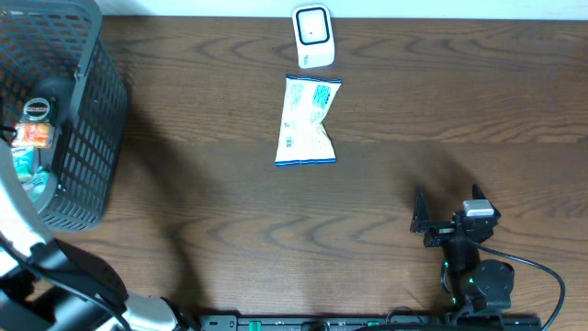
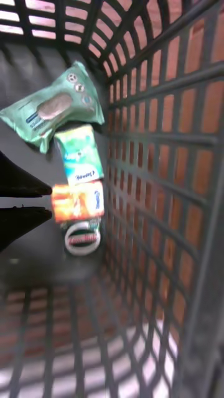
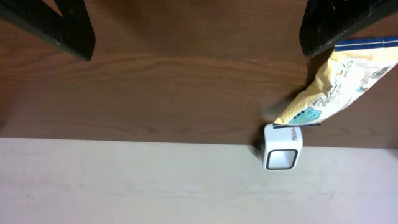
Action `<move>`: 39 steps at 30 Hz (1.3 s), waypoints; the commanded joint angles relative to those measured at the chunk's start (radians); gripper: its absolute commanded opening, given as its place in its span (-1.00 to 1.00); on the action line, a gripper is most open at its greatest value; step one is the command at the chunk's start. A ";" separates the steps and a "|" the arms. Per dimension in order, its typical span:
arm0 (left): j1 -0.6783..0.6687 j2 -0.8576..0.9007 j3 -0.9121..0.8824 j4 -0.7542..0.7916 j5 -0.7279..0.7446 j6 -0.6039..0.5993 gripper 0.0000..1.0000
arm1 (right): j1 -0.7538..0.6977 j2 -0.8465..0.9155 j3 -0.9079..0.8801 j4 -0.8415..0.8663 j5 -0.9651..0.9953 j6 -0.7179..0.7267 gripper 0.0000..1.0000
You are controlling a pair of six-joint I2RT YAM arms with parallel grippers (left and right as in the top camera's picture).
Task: Scan the item barcode
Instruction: 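Reach into the basket and grasp the green tissue pack with the left gripper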
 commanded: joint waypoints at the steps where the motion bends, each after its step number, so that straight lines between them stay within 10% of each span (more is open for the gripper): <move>1: 0.000 -0.002 0.006 -0.024 0.034 -0.003 -0.44 | 0.010 -0.005 -0.002 -0.004 0.001 -0.007 0.99; 2: 0.000 0.029 0.003 -0.056 0.033 -0.003 0.18 | 0.010 -0.005 -0.002 -0.004 0.001 -0.007 0.99; 4: 0.000 0.067 -0.004 -0.072 0.033 -0.003 0.29 | 0.010 -0.005 -0.002 -0.005 0.001 -0.007 0.99; 23: 0.027 0.478 -0.008 -0.146 -0.103 -0.011 0.45 | 0.010 -0.005 -0.002 -0.004 0.001 -0.007 0.98; 26: 0.033 0.480 -0.009 -0.154 -0.102 -0.011 0.16 | 0.010 -0.005 -0.002 -0.004 0.001 -0.007 0.99; 29: 0.033 0.480 -0.009 -0.171 -0.097 -0.003 -0.86 | 0.010 -0.005 -0.002 -0.004 0.001 -0.007 0.99; 39: 0.032 0.261 -0.008 -0.161 0.135 -0.004 -0.86 | 0.010 -0.005 -0.002 -0.004 0.001 -0.007 0.99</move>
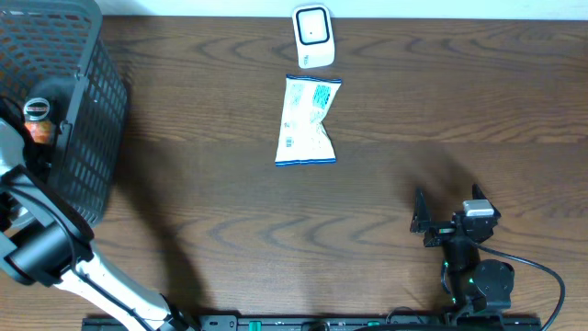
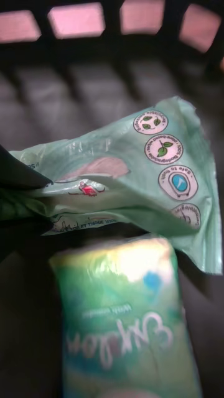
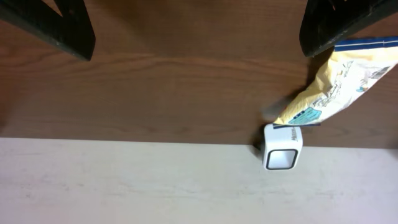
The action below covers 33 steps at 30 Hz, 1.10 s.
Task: Scan the item barcode
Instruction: 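Reach into the basket and grasp the green tissue pack with the left gripper, then carry the green tissue pack to the scanner with the left gripper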
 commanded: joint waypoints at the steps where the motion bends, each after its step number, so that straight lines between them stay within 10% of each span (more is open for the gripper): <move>1: -0.005 -0.174 -0.005 0.047 0.140 -0.002 -0.86 | 0.010 -0.005 -0.002 -0.004 0.001 -0.007 0.99; 10: -0.005 -0.552 -0.005 0.150 0.172 -0.001 -0.86 | 0.010 -0.005 -0.002 -0.004 0.001 -0.007 0.99; 16: -0.076 -0.672 -0.005 0.280 0.544 0.069 -0.86 | 0.010 -0.005 -0.002 -0.004 0.001 -0.007 0.99; 33: -0.797 -0.507 -0.006 0.285 0.599 0.972 -0.86 | 0.010 -0.005 -0.002 -0.004 0.002 -0.007 0.98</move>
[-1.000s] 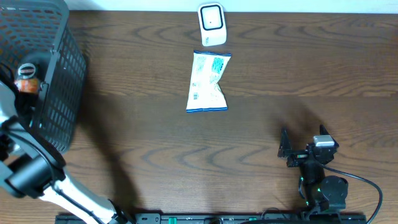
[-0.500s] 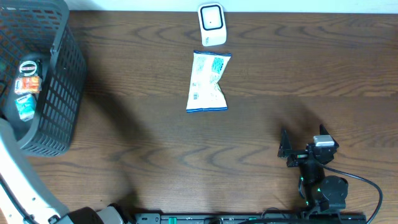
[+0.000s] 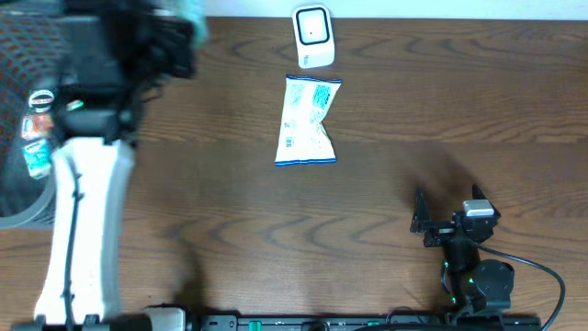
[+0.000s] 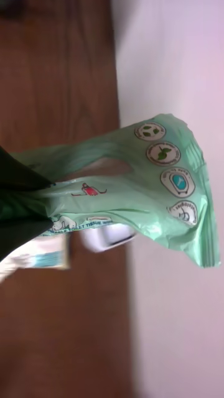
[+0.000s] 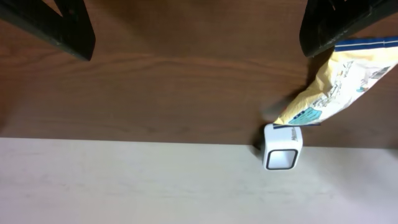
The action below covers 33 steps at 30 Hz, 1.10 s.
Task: Scan the item barcode
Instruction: 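Carry the green tissue pack to the scanner with the left gripper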
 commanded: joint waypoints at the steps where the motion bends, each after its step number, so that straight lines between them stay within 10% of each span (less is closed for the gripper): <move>1: -0.095 0.118 0.010 -0.028 -0.058 0.190 -0.86 | 0.010 -0.005 -0.002 -0.004 0.002 -0.007 0.99; 10: -0.198 0.380 0.010 -0.046 -0.370 -0.118 -0.86 | 0.010 -0.005 -0.002 -0.004 0.002 -0.007 0.99; 20: -0.248 0.602 0.010 -0.047 -0.361 -0.319 -0.85 | 0.010 -0.005 -0.002 -0.004 0.002 -0.007 0.98; 33: -0.268 0.568 0.018 -0.023 -0.354 -0.300 -0.66 | 0.010 -0.005 -0.002 -0.005 0.002 -0.007 0.99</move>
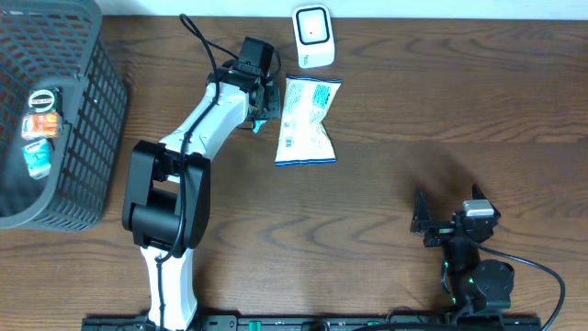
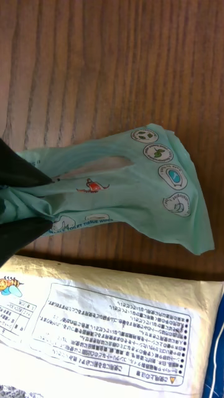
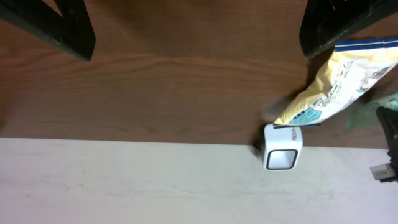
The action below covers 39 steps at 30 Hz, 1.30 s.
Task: Scan the item barcode
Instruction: 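Carry the green tissue pack to the scanner with the left gripper, then release the green tissue pack beside the snack bag, then reach into the basket and grasp the Kleenex On The Go pack with the left gripper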
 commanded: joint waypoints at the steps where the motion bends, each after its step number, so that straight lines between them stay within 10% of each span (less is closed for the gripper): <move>1: 0.000 -0.066 0.019 0.005 -0.008 0.015 -0.66 | 0.010 -0.005 -0.002 -0.004 0.001 -0.007 0.98; 11: 0.050 -0.365 0.019 0.078 0.004 0.146 0.64 | 0.010 -0.005 -0.002 -0.005 0.001 -0.007 0.99; 27: 0.830 -0.537 0.019 0.185 -0.180 0.112 0.68 | 0.010 -0.005 -0.002 -0.004 0.001 -0.007 0.98; 39: 0.921 -0.201 0.015 0.039 -0.187 0.274 0.52 | 0.010 -0.005 -0.002 -0.004 0.001 -0.007 0.99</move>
